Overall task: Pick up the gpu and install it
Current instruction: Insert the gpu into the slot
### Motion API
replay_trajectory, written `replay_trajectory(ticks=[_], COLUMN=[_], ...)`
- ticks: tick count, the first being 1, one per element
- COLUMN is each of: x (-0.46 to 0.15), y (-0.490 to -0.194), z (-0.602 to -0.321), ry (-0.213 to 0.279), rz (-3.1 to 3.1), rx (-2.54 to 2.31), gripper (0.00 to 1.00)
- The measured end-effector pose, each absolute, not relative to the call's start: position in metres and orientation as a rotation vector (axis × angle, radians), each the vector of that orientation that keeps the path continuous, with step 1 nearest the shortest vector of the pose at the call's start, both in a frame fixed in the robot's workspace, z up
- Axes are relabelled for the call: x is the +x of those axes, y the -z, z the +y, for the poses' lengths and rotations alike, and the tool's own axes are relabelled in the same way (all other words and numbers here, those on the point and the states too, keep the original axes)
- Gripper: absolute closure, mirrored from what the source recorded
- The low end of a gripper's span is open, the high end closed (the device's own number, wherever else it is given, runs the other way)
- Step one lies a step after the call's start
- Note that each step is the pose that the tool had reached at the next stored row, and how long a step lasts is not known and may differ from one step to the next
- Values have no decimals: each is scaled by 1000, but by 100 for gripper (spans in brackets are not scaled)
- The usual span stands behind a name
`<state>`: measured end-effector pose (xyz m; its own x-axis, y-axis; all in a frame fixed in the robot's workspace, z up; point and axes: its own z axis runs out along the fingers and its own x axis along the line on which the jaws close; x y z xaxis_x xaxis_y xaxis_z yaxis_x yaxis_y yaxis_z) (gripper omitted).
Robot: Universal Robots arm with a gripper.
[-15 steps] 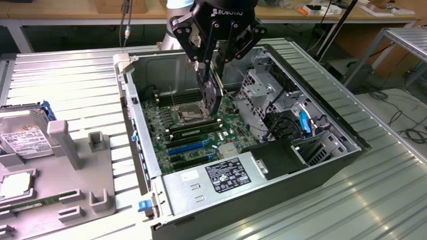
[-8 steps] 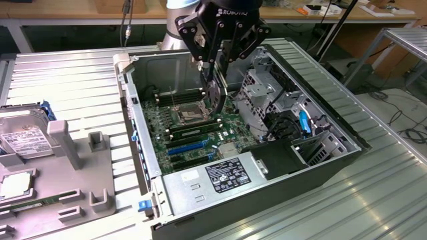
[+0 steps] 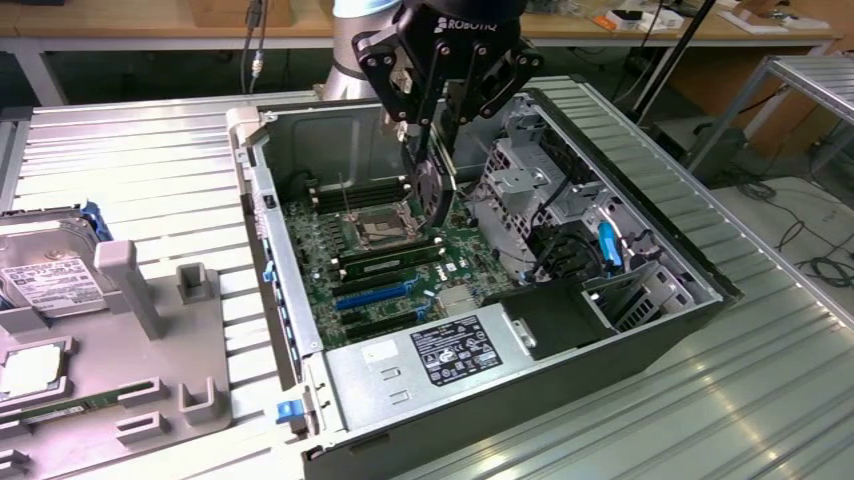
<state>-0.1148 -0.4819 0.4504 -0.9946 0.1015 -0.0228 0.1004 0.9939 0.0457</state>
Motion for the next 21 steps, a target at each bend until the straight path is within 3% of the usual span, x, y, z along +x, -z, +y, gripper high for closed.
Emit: replay_trajectory(ticks=[21], x=[-115], y=[-450], z=[-482], ry=[-72], rz=[3118], rx=[-65], gripper=[73])
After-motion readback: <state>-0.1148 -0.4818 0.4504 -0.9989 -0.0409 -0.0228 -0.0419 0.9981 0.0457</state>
